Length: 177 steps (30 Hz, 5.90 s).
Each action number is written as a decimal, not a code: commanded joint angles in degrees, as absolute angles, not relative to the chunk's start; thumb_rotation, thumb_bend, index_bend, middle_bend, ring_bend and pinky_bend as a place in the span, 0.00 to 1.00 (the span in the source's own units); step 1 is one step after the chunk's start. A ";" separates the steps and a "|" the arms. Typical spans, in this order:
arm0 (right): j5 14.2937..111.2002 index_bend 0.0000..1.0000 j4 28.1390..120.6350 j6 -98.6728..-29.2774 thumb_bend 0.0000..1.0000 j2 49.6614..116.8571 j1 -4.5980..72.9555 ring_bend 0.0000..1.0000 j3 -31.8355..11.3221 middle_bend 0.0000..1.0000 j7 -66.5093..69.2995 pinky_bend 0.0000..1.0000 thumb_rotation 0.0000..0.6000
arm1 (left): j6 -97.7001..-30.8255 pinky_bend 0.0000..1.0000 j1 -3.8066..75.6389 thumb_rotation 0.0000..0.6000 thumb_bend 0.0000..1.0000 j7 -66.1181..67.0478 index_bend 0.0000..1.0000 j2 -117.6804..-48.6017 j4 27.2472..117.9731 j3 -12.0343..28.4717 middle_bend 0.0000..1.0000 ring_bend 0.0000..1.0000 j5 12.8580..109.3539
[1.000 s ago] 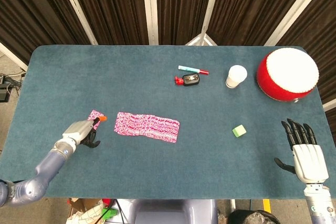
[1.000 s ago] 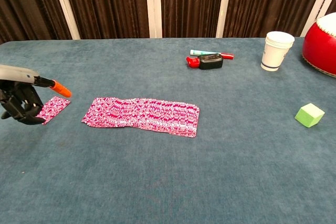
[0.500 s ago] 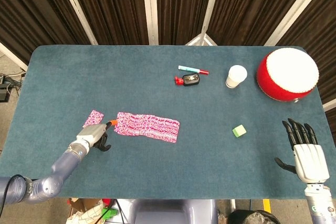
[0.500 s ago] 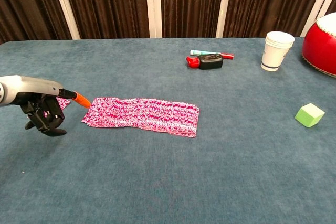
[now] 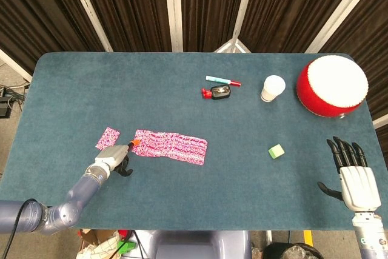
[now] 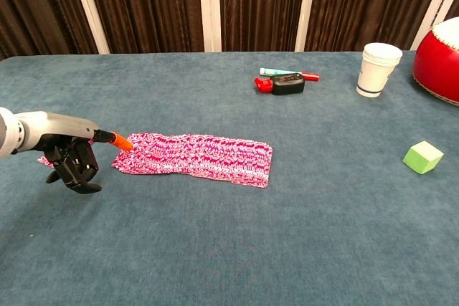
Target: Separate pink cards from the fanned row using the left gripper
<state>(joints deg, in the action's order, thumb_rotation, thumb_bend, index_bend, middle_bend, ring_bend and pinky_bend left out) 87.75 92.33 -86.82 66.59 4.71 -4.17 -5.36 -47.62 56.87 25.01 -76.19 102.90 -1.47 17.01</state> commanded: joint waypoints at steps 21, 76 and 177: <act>87.84 0.05 92.28 -87.06 0.13 66.64 4.62 0.10 -4.16 0.07 -5.21 0.07 1.00 | -50.53 0.68 59.09 1.00 0.50 28.57 0.05 -78.13 101.72 -2.46 0.74 0.60 12.59; 88.66 0.07 92.22 -87.94 0.13 67.00 4.40 0.10 -4.05 0.07 -5.99 0.07 1.00 | -48.48 0.68 63.66 1.00 0.49 36.05 0.05 -82.27 92.01 -0.49 0.74 0.60 0.84; 89.07 0.07 92.76 -89.35 0.13 67.33 3.61 0.10 -4.35 0.07 -4.94 0.07 1.00 | -43.07 0.68 64.40 1.00 0.48 36.68 0.05 -74.71 100.64 -1.64 0.75 0.61 3.20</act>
<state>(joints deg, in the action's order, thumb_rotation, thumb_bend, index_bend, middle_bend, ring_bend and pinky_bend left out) 89.07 92.77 -89.36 67.33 3.61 -4.35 -4.94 -43.37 64.50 36.96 -74.62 100.86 -1.39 2.92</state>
